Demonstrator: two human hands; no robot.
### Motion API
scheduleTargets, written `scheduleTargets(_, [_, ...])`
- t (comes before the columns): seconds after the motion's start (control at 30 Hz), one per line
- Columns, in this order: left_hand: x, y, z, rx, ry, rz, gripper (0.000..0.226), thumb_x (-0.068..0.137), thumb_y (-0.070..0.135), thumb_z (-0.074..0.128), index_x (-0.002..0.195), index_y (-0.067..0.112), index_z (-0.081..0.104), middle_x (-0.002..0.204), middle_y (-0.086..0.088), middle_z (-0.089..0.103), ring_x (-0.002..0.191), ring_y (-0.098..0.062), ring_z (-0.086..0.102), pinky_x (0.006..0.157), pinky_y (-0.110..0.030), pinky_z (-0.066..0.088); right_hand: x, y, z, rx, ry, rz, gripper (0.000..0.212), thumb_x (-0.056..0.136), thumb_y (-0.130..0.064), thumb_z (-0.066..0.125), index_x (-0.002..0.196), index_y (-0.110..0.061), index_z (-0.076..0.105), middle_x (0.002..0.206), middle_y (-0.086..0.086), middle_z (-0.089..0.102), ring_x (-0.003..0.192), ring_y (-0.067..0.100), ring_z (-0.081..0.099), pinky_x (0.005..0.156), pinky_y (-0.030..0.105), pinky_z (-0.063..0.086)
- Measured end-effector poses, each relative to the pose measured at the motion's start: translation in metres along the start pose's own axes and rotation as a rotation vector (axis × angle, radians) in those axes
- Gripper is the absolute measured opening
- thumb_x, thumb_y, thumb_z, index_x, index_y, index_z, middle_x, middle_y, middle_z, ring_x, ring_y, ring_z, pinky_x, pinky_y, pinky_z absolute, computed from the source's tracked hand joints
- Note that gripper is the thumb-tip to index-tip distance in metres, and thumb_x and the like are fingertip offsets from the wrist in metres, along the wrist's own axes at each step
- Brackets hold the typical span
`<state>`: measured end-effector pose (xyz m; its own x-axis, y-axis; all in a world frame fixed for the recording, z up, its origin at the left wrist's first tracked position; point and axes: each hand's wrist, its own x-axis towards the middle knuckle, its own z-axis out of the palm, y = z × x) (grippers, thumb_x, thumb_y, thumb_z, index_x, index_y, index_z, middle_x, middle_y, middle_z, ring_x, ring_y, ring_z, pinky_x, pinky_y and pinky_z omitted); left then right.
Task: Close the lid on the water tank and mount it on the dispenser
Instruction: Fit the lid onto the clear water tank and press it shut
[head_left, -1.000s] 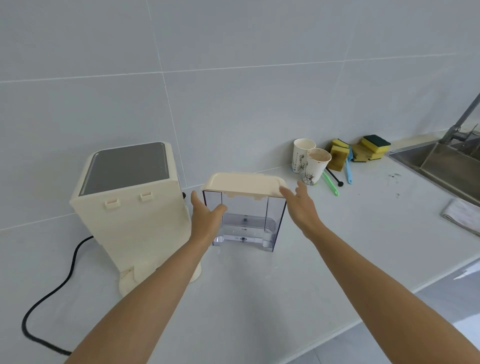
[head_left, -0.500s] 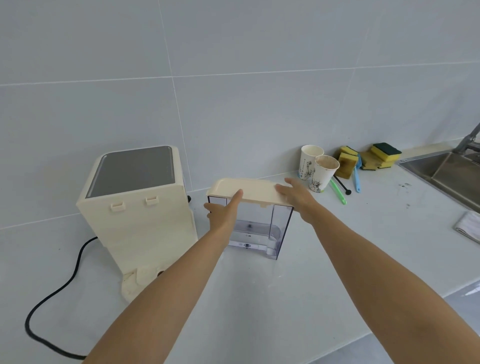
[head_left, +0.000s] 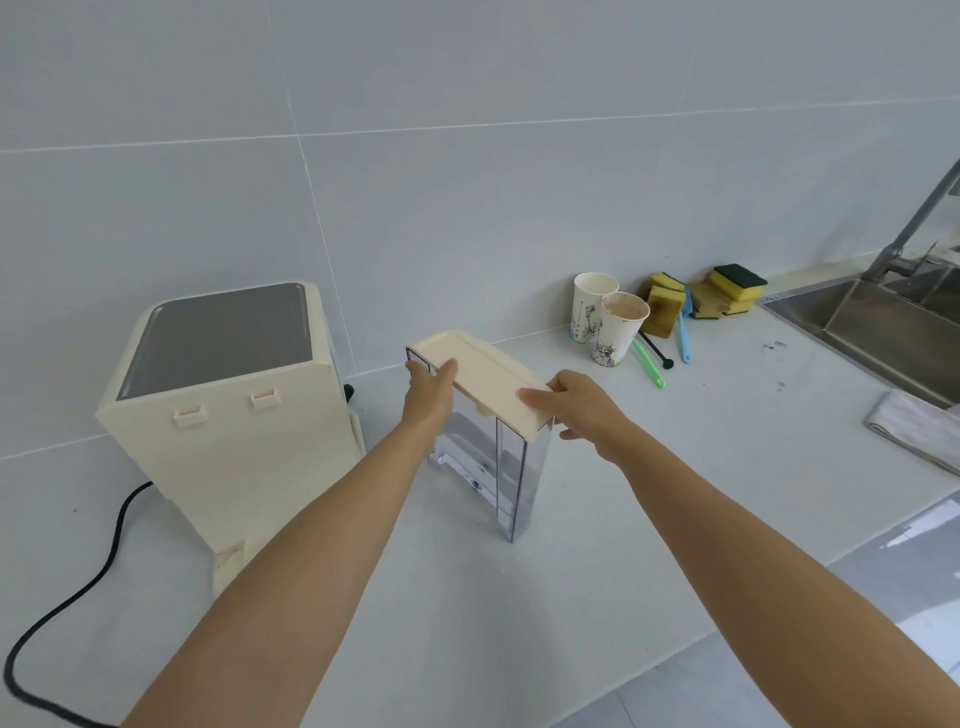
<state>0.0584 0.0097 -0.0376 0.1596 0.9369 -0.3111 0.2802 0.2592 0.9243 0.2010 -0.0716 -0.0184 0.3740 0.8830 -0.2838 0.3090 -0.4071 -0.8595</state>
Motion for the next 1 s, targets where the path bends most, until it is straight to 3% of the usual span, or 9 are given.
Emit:
scheduleTargets(0.17, [0.004,0.011,0.004,0.022,-0.041,0.091,0.03,0.094,0.019,0.038,0.118,0.006,0.051,0.107,-0.01,0.055,0.097,-0.023,0.047,0.075,-0.027,0.034,-0.011,-0.003,0.006,-0.281,0.001,-0.035,0.033,0.082,-0.039,0.056,0.069,-0.012,0.042,0.076,0.007,0.056,0.072,0.02,0.05,0.065,0.029,0.038])
scheduleTargets(0.23, [0.006,0.013,0.005,0.038,-0.043,0.097,0.015,0.092,0.016,0.041,0.093,0.011,0.055,0.087,-0.004,0.053,0.085,-0.021,0.046,0.067,-0.027,0.034,-0.014,-0.005,0.008,-0.376,-0.003,-0.031,0.034,0.082,-0.042,0.054,0.074,-0.01,0.047,0.066,0.003,0.056,0.067,0.019,0.052,0.061,0.028,0.038])
scheduleTargets(0.3, [0.008,0.017,0.005,0.059,-0.052,0.104,0.018,0.09,0.014,0.044,0.077,0.014,0.056,0.081,-0.005,0.053,0.08,-0.021,0.046,0.068,-0.027,0.036,-0.016,-0.007,0.01,-0.431,-0.018,-0.029,0.034,0.082,-0.041,0.053,0.068,-0.011,0.047,0.06,0.002,0.056,0.068,0.021,0.057,0.066,0.03,0.043])
scheduleTargets(0.47, [0.007,0.024,0.003,0.1,-0.129,0.119,0.026,0.091,0.012,0.046,0.11,0.006,0.062,0.1,-0.008,0.058,0.092,-0.022,0.053,0.09,-0.032,0.043,-0.021,-0.009,0.013,-0.458,-0.085,-0.049,0.037,0.084,-0.038,0.053,0.06,-0.011,0.046,0.076,0.01,0.064,0.068,0.024,0.062,0.082,0.037,0.051])
scheduleTargets(0.6, [-0.004,0.031,-0.001,0.263,-0.066,0.167,0.023,0.089,0.021,0.048,0.11,0.015,0.056,0.102,-0.004,0.057,0.102,-0.024,0.05,0.076,-0.028,0.042,-0.022,-0.012,-0.008,-0.444,-0.101,-0.048,0.038,0.087,-0.037,0.049,0.061,-0.01,0.05,0.079,0.013,0.07,0.07,0.025,0.064,0.07,0.033,0.049])
scheduleTargets(0.67, [-0.015,0.033,0.001,0.424,0.027,0.204,0.047,0.088,0.028,0.048,0.132,0.011,0.045,0.13,-0.007,0.053,0.121,-0.027,0.047,0.088,-0.031,0.039,-0.014,-0.015,-0.021,-0.464,0.032,-0.105,0.038,0.087,-0.039,0.046,0.075,-0.005,0.056,0.094,0.018,0.072,0.086,0.03,0.065,0.084,0.042,0.051])
scheduleTargets(0.77, [-0.041,0.031,0.008,0.698,0.151,0.366,0.053,0.086,0.04,0.049,0.131,0.012,0.045,0.129,-0.007,0.055,0.117,-0.029,0.052,0.084,-0.033,0.042,-0.003,-0.027,-0.024,-0.436,0.141,-0.192,0.049,0.088,-0.043,0.043,0.124,-0.009,0.045,0.106,0.013,0.063,0.107,0.031,0.056,0.092,0.041,0.045])
scheduleTargets(0.9, [-0.069,0.016,0.022,0.892,0.22,0.589,0.056,0.082,0.049,0.053,0.119,0.008,0.051,0.117,-0.005,0.057,0.112,-0.024,0.052,0.082,-0.037,0.044,0.013,-0.044,-0.004,-0.552,-0.063,-0.337,0.053,0.093,-0.04,0.037,0.139,-0.014,0.031,0.143,0.012,0.042,0.13,0.028,0.039,0.099,0.035,0.033])
scheduleTargets(1.0, [-0.08,-0.003,0.029,0.947,0.253,0.73,0.059,0.076,0.048,0.062,0.114,0.004,0.057,0.112,-0.011,0.061,0.11,-0.027,0.055,0.08,-0.039,0.047,0.029,-0.046,0.013,-0.694,-0.198,-0.394,0.051,0.094,-0.039,0.033,0.141,-0.021,0.03,0.155,0.011,0.02,0.141,0.027,0.021,0.112,0.038,0.021])
